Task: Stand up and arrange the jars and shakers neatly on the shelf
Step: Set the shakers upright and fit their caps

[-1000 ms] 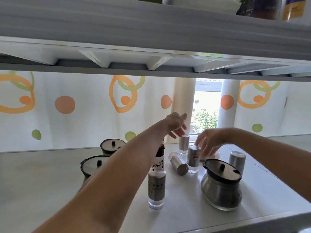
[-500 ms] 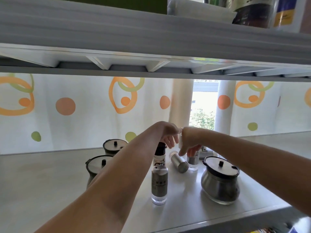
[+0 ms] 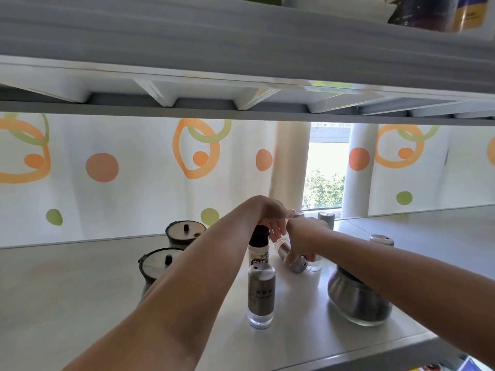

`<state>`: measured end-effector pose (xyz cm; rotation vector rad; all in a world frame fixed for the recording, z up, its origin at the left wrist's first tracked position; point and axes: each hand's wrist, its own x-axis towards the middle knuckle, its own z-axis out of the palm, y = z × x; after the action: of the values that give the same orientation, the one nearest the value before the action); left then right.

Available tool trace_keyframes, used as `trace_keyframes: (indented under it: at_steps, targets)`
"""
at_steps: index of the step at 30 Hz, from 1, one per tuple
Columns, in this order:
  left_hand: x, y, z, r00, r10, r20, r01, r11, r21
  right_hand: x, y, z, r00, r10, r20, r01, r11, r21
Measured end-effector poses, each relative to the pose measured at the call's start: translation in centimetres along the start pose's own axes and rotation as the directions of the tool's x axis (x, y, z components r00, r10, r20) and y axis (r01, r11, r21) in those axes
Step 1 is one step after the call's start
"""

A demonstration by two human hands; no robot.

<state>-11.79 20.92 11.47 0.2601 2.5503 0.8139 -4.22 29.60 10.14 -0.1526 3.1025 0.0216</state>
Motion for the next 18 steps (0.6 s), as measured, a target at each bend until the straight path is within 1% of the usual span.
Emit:
trace_keyframes:
  at_steps: [3, 6, 10, 18]
  targets:
    - [-0.1, 0.2, 0.1, 1.000, -0.004, 0.014, 0.003, 1.000, 0.001, -0.2, 0.0, 0.5, 1.000, 0.001, -0.011, -0.002, 0.999, -0.033]
    - [-0.2, 0.2, 0.1, 1.000, -0.007, 0.020, 0.007, 1.000, 0.007, -0.5, 0.0, 1.1, 1.000, 0.012, 0.018, -0.010, 0.998, -0.063]
    - [-0.5, 0.2, 0.1, 0.999, -0.017, 0.029, 0.017, 1.000, -0.006, -0.4, 0.1, 2.2, 0.999, -0.019, 0.026, 0.021, 0.997, -0.073]
    - [-0.7, 0.6, 0.7, 0.998, -0.033, 0.049, 0.032, 0.999, 0.020, -0.3, -0.3, 2.7, 1.000, -0.013, 0.003, 0.013, 0.999, -0.039]
